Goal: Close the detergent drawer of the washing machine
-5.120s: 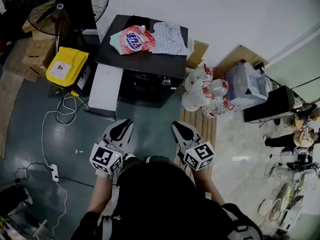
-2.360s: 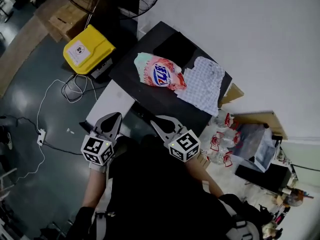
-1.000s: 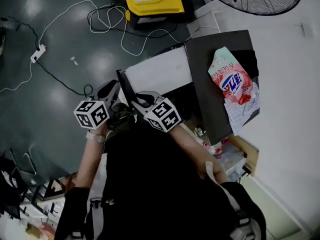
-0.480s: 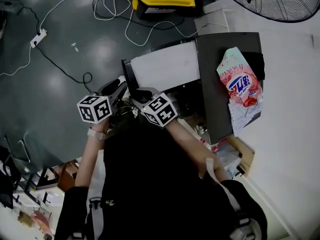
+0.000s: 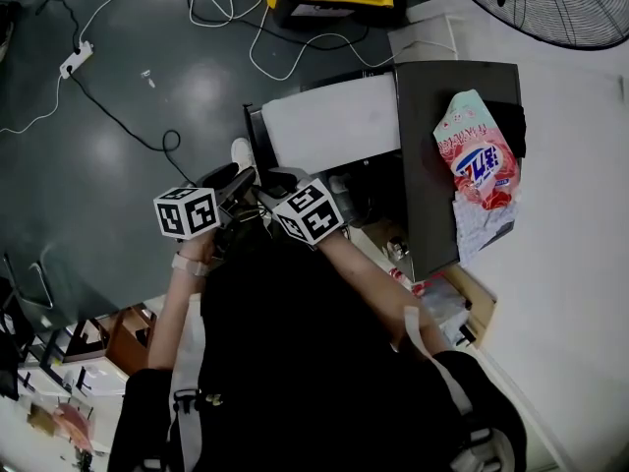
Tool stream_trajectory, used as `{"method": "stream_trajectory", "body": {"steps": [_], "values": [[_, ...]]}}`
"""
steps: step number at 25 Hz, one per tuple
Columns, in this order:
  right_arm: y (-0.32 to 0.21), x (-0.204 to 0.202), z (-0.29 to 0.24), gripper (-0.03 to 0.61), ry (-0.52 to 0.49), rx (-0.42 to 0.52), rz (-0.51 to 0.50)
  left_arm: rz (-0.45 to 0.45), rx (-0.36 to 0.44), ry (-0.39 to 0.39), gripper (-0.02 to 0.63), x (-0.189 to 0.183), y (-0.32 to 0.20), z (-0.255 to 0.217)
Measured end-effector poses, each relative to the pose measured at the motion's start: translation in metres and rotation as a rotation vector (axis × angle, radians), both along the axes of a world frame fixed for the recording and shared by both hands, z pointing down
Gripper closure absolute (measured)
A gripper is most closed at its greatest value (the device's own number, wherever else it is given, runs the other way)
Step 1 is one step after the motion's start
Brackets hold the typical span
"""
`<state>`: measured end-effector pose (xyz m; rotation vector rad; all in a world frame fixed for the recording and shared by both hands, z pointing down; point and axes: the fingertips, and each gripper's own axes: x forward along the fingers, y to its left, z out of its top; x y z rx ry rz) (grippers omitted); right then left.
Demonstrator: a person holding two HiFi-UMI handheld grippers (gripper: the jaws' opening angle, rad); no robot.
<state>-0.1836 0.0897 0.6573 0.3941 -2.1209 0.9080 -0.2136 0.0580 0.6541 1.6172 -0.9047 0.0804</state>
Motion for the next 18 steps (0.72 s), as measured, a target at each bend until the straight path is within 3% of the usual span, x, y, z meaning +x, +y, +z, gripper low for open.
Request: {"method": "stream_trajectory", "body": {"steps": [4,10,18], "values": [[0.001,0.0,0.004,0.434,-0.003,-0.001,0.018,-0.007,-0.027,-0.009,0.414,-0.005,0.013,0.01],[0.001,-0.003,0.005,0.448,-0.016,-0.005,0.038,-0.022,0.013,-0.026,0.414,-0.011,0.001,0.009],[0.0,-0.003,0.003,0.462,-0.041,-0.019,0.08,0.038,0.037,0.0,0.434,0.0,-0.016,0.005]]}}
